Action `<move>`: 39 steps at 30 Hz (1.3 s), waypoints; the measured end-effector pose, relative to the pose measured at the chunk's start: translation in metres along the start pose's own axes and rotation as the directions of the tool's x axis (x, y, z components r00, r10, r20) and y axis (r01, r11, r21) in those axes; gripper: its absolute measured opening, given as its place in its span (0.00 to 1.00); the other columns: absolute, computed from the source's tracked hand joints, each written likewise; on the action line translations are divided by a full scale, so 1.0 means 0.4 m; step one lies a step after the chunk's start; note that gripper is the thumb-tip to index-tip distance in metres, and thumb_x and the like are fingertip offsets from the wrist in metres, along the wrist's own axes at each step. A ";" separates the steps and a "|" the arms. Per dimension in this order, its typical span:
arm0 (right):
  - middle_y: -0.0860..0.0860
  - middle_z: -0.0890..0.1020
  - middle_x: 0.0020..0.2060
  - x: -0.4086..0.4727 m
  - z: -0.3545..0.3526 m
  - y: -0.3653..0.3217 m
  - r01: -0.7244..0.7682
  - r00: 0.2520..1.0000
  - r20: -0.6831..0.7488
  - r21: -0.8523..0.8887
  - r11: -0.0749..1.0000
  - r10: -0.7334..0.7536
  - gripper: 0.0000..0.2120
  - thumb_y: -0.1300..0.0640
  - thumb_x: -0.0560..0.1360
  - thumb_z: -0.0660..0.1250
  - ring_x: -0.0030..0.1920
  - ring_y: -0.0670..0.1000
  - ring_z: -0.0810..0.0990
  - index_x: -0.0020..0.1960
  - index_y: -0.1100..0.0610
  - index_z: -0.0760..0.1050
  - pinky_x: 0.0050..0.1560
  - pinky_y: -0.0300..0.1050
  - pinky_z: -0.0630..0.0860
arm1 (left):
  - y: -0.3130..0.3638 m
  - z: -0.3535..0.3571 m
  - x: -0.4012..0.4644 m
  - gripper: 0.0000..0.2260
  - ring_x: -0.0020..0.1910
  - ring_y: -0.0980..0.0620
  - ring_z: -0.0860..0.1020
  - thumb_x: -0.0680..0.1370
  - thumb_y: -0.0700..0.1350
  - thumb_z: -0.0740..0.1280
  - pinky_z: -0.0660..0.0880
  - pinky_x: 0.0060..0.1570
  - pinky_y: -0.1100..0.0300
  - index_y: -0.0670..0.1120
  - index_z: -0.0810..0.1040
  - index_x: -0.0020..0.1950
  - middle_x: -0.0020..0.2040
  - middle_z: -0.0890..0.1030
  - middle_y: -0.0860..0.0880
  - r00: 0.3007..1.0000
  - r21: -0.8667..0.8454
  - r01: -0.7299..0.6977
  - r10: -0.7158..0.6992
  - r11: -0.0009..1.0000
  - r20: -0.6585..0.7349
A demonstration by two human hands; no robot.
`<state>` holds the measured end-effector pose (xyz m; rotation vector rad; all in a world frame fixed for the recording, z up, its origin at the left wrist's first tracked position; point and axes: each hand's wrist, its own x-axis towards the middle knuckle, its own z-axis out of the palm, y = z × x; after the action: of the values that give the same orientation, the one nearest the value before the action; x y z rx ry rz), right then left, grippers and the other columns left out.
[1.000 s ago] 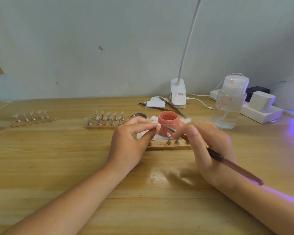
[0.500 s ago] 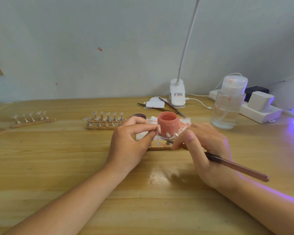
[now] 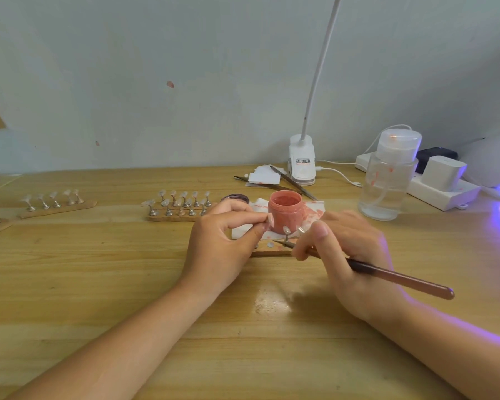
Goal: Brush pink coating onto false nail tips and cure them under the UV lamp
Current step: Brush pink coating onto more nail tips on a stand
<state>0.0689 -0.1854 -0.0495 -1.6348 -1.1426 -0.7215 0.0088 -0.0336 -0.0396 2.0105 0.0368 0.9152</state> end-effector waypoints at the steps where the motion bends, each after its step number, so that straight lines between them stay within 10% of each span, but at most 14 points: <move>1: 0.43 0.77 0.29 0.000 -0.001 -0.002 -0.002 1.000 -0.005 0.000 1.000 0.002 0.27 0.48 0.81 0.50 0.34 0.43 0.74 0.33 0.56 0.79 0.41 0.43 0.69 | 0.000 0.000 0.000 0.10 0.43 0.69 0.73 0.69 0.36 0.72 0.65 0.45 0.79 0.51 0.81 0.43 0.40 0.77 0.57 1.000 -0.002 -0.003 0.003 1.000 0.001; 39: 0.34 0.74 0.34 0.011 -0.006 -0.022 -0.138 0.989 0.062 0.080 0.987 0.134 0.19 0.52 0.77 0.53 0.36 0.39 0.75 0.37 0.55 0.79 0.40 0.35 0.68 | -0.007 -0.005 0.008 0.04 0.39 0.62 0.77 0.68 0.47 0.71 0.69 0.44 0.74 0.57 0.81 0.37 0.37 0.82 0.62 0.997 -0.095 -0.029 0.035 0.995 0.068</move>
<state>0.0625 -0.1855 -0.0414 -1.6535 -1.0751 -0.5357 0.0106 -0.0294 -0.0392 1.9592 -0.0762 0.8510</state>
